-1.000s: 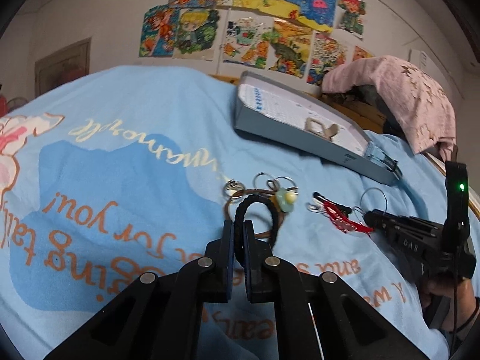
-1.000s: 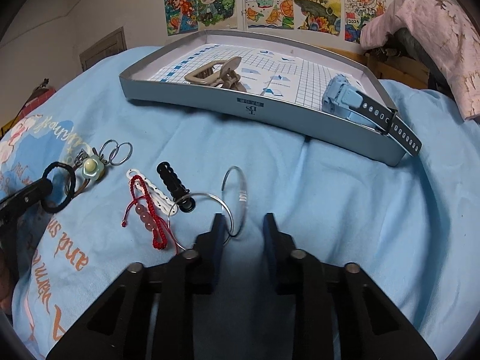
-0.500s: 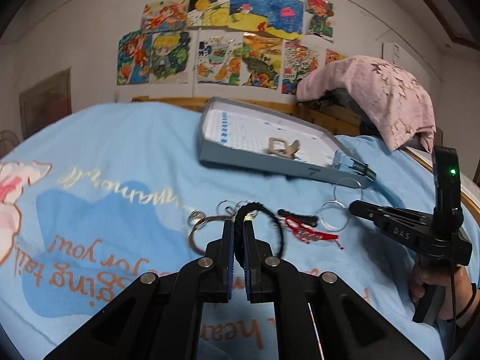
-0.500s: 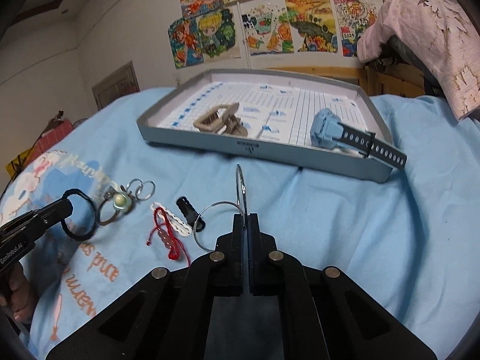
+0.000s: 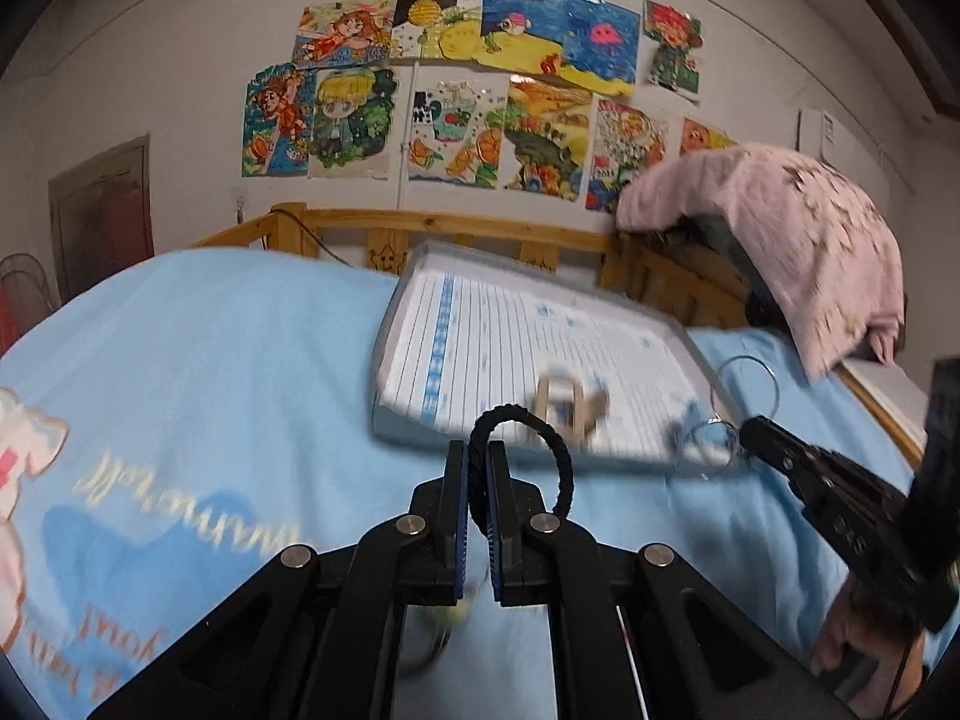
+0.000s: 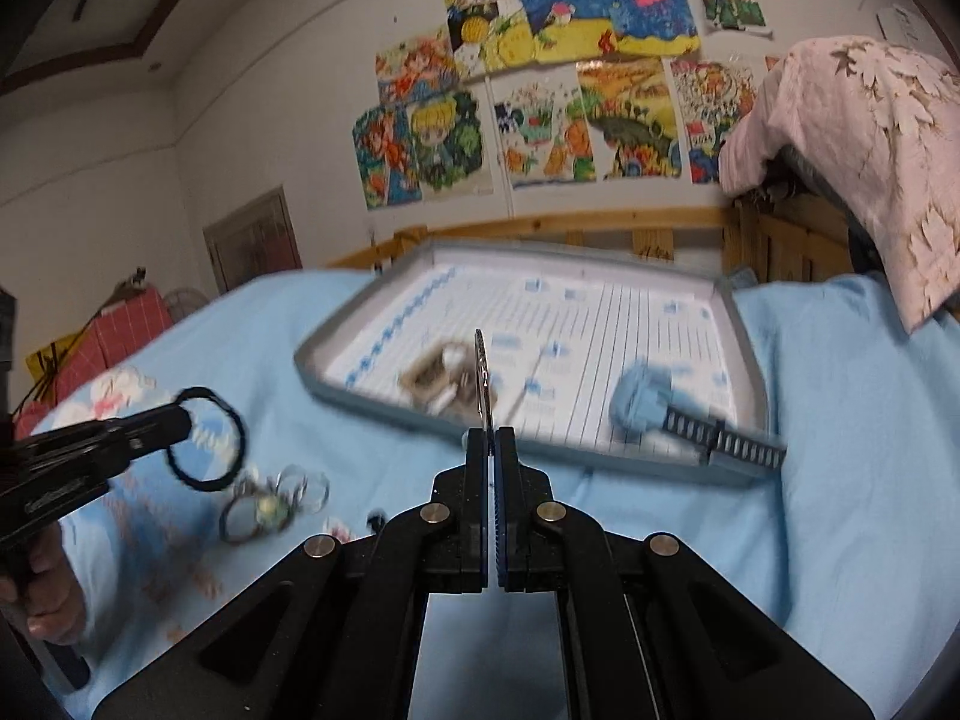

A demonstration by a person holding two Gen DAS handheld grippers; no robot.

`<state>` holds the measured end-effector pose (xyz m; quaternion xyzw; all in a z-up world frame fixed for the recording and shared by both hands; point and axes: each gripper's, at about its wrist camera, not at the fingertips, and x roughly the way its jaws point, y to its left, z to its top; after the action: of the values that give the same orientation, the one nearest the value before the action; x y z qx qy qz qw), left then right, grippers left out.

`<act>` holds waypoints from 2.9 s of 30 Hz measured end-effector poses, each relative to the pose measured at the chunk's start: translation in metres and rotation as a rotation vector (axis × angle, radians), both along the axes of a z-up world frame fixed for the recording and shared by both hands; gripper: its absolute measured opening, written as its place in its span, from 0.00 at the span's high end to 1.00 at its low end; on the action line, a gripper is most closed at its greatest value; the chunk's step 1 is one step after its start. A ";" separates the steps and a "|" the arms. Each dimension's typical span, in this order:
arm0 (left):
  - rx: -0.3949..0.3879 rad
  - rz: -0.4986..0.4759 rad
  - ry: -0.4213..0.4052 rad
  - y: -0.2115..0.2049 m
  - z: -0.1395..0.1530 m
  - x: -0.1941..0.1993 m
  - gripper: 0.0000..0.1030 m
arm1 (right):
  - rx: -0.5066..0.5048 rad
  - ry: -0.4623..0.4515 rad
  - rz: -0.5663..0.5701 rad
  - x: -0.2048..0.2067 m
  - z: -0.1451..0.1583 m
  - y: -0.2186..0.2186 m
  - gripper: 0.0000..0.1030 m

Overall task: Organize jewelry
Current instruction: 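Lower the hair tie into the tray with the left tool while the right tool drops the ring there, then withdraw both open tools from the tray back over the bedspread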

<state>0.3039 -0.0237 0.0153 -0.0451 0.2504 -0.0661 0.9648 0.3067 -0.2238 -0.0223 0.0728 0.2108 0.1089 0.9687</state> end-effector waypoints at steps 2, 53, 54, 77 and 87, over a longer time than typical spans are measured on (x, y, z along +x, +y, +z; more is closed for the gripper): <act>-0.012 -0.001 -0.012 -0.007 0.002 0.017 0.95 | 0.006 -0.030 -0.007 0.011 0.006 -0.004 0.98; -0.058 0.158 -0.178 0.009 0.040 -0.071 0.00 | -0.010 -0.229 -0.134 -0.042 0.061 -0.022 0.11; -0.051 0.162 -0.191 0.010 0.043 -0.082 0.00 | -0.011 -0.242 -0.138 -0.054 0.064 -0.020 0.10; 0.002 0.205 -0.276 0.027 0.015 -0.264 0.00 | -0.024 -0.289 -0.098 -0.238 0.052 0.017 0.02; -0.001 0.243 -0.204 0.037 -0.021 -0.293 0.00 | -0.004 -0.212 -0.082 -0.264 0.024 0.020 0.02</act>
<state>0.0111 0.0129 -0.0053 -0.0684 0.1435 0.0470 0.9862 0.0427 -0.2034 0.0020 0.0675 0.1044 0.0758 0.9894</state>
